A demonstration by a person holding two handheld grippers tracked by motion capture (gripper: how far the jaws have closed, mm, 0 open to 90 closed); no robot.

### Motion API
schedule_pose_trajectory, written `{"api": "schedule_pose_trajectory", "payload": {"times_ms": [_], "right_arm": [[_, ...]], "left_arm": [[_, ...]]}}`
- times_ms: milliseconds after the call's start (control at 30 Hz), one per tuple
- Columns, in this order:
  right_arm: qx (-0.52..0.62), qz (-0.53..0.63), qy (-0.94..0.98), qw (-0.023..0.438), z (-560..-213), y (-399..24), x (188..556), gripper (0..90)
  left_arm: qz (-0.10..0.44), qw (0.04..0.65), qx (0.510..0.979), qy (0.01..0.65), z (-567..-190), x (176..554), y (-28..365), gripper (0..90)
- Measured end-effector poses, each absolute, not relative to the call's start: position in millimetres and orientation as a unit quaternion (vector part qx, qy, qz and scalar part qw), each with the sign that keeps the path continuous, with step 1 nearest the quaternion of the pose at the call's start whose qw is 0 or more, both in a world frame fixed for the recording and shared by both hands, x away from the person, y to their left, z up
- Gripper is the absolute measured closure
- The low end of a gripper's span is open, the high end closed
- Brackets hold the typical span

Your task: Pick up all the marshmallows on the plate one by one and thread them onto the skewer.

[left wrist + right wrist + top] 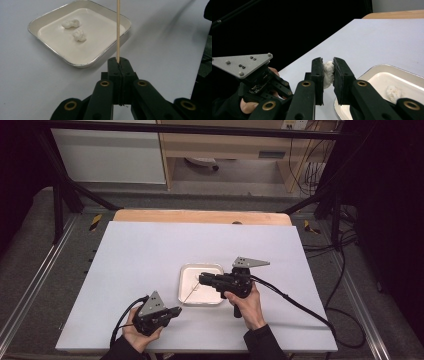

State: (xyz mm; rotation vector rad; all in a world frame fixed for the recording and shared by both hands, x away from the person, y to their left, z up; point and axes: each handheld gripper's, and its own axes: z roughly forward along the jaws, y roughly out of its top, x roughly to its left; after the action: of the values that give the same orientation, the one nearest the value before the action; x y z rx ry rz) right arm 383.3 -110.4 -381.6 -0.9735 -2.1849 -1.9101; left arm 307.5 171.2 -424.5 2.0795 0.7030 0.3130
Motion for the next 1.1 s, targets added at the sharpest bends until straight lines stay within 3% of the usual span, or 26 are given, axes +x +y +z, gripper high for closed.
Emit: {"api": "schedule_pose_trajectory", "payload": {"times_ms": [1100], "right_arm": [[-0.308,-0.628,-0.713,0.049,-385.7,-105.4,378.2,79.9]], "left_arm": [[0.146,0.435,0.843,0.281,-422.7,305.2,167.2,89.4]]}}
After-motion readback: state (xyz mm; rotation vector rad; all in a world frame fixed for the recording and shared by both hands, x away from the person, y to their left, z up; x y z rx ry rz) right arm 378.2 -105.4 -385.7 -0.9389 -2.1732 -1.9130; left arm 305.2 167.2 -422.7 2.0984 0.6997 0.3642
